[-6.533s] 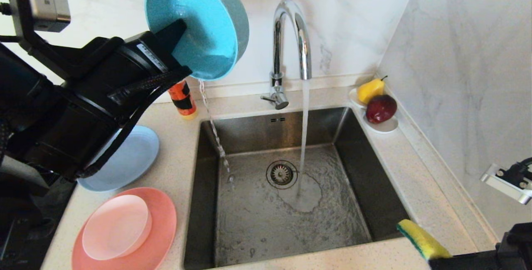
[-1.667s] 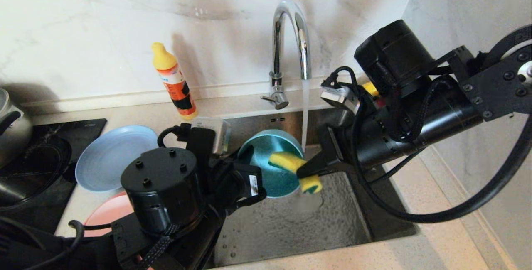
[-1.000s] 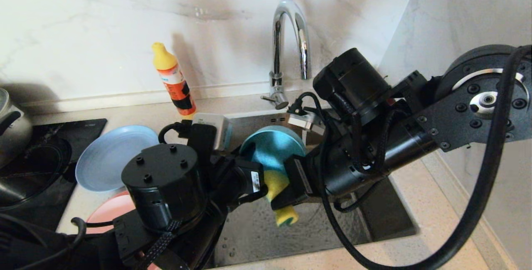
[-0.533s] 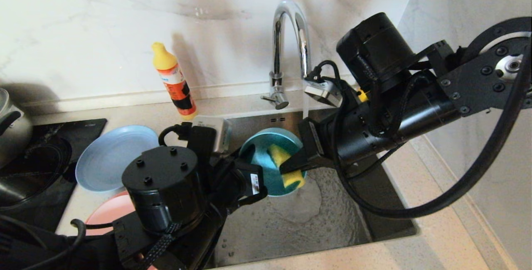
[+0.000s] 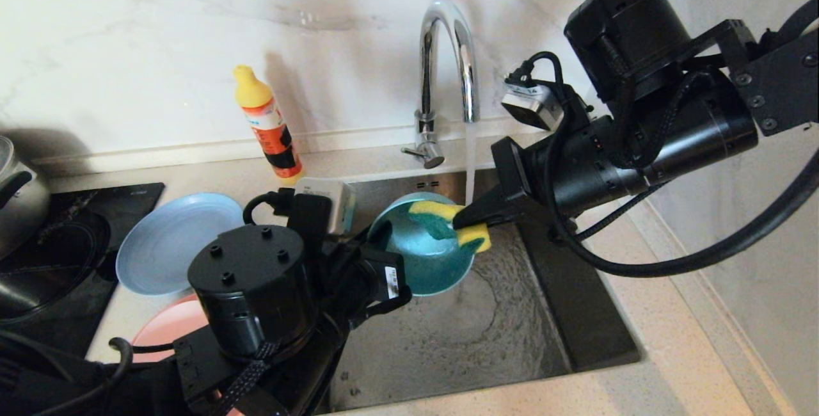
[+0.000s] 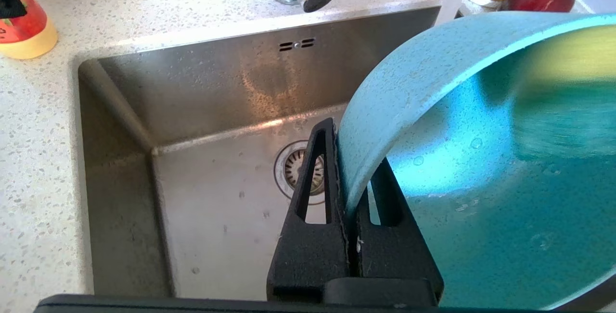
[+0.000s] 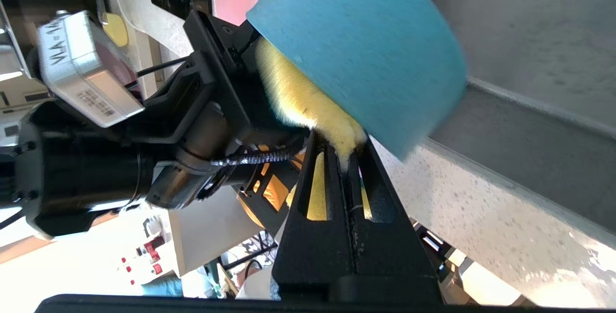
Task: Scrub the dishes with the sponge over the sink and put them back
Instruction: Wipe the bowl
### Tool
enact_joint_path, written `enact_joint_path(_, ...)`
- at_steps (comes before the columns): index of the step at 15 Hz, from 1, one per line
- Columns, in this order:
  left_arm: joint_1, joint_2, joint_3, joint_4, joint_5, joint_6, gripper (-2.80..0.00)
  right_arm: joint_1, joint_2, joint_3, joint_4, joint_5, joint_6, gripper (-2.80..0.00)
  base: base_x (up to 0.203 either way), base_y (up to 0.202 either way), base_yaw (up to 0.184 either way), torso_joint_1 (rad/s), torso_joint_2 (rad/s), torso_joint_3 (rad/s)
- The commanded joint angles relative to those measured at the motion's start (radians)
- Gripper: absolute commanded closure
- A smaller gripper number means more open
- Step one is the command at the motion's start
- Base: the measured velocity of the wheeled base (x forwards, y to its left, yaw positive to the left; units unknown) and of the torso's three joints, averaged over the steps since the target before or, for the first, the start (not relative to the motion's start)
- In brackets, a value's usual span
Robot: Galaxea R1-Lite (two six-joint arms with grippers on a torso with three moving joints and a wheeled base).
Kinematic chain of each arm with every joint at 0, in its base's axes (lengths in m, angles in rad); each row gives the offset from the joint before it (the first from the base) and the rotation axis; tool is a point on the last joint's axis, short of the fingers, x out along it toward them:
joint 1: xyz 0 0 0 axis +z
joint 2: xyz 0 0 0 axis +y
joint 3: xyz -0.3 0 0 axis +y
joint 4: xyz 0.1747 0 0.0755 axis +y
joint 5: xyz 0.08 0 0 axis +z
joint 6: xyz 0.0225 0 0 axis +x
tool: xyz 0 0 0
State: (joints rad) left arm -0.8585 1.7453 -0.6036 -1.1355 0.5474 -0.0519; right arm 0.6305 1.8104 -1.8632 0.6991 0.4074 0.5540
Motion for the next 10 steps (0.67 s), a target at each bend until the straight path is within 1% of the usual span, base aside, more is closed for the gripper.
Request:
enact_joint_path(1,0.0,-0.003,-0.002,-0.006,0.004,0.0,0.0,-0.028,-0.031,0.011,0.025,0.001,0.0,0.0,0.0,0.0,0.0,0.0,0.0,0.0)
enact_joint_path(3,0.0,-0.003,-0.007,-0.006,0.005,0.0,0.0,-0.036,-0.03,0.057,0.051,0.008,0.0,0.0,0.0,0.0,0.0,0.0,0.0,0.0)
enact_joint_path(6,0.003,-0.007,-0.01,-0.006,0.009,0.0,0.0,-0.025,-0.031,0.132,0.048,0.031,-0.004,0.0,0.0,0.0,0.0,0.0,0.0,0.0)
enact_joint_path(10,0.004,0.0,-0.012,-0.004,0.009,0.0,0.0,0.02,-0.035,0.14,0.047,0.034,0.0,0.0,0.0,0.0,0.0,0.0,0.0,0.0)
